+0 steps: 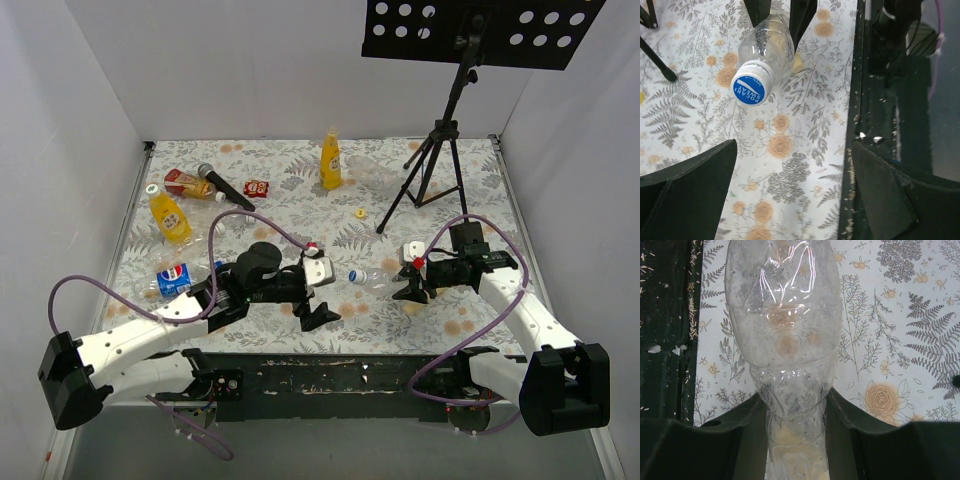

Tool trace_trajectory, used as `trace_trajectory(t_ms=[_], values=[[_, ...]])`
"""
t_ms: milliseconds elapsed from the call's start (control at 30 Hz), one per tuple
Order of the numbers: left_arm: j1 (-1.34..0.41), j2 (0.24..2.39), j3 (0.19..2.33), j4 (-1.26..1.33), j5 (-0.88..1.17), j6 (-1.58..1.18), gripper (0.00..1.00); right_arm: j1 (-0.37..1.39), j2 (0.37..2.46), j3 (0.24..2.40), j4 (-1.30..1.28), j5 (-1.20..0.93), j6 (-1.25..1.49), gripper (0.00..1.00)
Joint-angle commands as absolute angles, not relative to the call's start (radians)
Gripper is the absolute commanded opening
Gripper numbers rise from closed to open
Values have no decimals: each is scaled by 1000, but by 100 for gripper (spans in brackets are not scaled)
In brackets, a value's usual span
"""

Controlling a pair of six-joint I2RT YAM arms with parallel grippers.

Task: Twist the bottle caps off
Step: Unscrew the bottle cap from the plastic bottle.

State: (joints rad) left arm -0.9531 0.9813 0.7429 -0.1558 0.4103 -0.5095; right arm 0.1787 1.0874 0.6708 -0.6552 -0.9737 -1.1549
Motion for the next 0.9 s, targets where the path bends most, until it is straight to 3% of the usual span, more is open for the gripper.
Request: trace_trajectory(t_ms=[0,133,400,533,867], values=[[-951,1050,770,-40,482,-181,98,178,1085,670,-663,-991,-1164,11],[-951,1133,801,-6,479,-184,98,178,1089,672,-664,-992,-1164,11],[-951,1178,801,84,465,-199,85,178,1086,673,-670,-999,-1170,11],[-953,1184,807,84,456,-201,70,178,1088,673,-673,-999,-1173,11],[-951,1219,831,86,463,-229,50,178,1092,673,-672,-997,-1173,11]])
